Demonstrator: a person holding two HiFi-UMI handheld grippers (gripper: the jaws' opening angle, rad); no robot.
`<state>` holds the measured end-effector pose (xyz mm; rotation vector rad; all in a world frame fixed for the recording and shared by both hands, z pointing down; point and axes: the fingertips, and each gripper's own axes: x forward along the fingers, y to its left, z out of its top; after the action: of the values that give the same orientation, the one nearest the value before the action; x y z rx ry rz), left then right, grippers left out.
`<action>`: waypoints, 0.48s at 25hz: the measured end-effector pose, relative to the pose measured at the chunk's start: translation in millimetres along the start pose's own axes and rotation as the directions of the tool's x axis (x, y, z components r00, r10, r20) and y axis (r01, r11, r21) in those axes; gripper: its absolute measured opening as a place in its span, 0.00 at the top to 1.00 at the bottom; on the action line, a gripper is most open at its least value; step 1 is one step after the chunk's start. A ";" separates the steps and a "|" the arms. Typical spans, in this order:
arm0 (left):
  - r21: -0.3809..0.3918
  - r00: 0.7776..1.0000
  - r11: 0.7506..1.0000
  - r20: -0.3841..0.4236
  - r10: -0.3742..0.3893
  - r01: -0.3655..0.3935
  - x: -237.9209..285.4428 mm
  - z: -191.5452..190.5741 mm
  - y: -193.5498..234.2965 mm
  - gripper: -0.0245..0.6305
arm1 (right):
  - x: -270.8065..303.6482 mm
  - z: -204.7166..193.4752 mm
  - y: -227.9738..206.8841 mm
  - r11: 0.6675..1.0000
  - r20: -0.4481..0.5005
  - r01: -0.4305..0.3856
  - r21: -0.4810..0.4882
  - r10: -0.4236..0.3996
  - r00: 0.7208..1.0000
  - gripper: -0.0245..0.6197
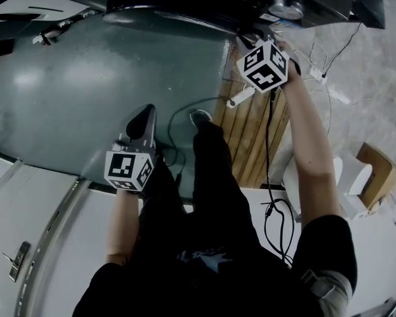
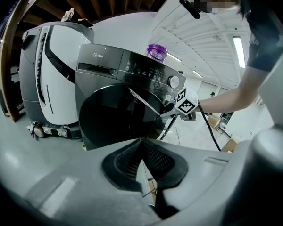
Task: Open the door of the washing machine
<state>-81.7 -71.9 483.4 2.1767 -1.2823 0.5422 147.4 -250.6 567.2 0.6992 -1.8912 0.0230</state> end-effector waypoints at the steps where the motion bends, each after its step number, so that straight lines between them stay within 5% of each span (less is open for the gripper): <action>1: -0.001 1.000 1.000 0.000 -0.001 0.001 -1.1 -0.2 2.0 0.95 | -0.3 -0.3 0.0 1.000 -0.003 0.003 0.001 -0.003 1.000 0.77; 12: 0.014 1.000 1.000 0.002 -0.008 0.008 -8.7 6.0 32.3 0.95 | 0.1 -1.2 0.9 1.000 -0.054 0.026 0.007 -0.025 0.998 0.76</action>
<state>-113.8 -82.7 481.9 2.1935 -1.2738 0.5472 148.0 -249.5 568.1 0.7214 -1.8315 0.0328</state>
